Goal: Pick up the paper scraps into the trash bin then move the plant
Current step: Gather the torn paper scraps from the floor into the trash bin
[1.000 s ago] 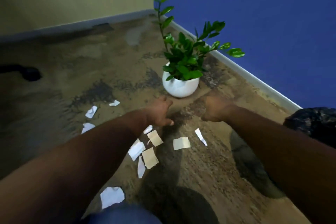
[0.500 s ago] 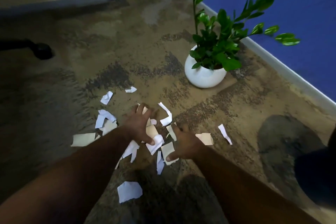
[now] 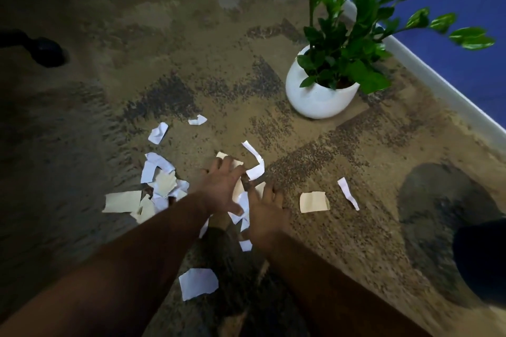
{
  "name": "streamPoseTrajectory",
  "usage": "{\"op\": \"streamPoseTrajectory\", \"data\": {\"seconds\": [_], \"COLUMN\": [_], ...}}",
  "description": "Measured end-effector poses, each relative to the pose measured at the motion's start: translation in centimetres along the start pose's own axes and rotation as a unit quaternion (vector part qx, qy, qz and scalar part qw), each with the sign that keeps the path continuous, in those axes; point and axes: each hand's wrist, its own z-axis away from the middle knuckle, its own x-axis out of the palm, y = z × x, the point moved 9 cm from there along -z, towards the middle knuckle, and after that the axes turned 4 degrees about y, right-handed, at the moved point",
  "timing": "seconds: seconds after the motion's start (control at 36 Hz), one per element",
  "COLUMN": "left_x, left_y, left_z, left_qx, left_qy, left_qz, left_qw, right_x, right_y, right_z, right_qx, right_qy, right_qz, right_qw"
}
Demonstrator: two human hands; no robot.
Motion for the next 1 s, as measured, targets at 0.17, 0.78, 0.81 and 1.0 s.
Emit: {"op": "streamPoseTrajectory", "data": {"seconds": [0.17,0.78,0.81,1.0], "left_x": [-0.1,-4.7,-5.3,-10.8], "left_y": [0.9,3.9,4.4,10.3], "left_z": [-0.4,-1.0,-1.3,-3.5], "left_qx": [0.037,0.028,0.031,0.085], "left_qy": [-0.006,-0.026,-0.022,0.029], "left_qz": [0.046,0.104,0.099,0.089], "left_qw": [0.998,0.994,0.994,0.992], "right_x": [0.1,-5.5,-6.5,-12.1], "right_y": [0.8,6.9,7.5,11.5], "right_z": [-0.4,-1.3,-1.2,-0.2], "right_qx": [-0.003,0.006,0.005,0.026], "right_qy": [0.025,0.075,0.086,0.1], "right_qz": [-0.068,-0.173,-0.178,-0.176], "right_qw": [0.997,0.982,0.98,0.979]}}
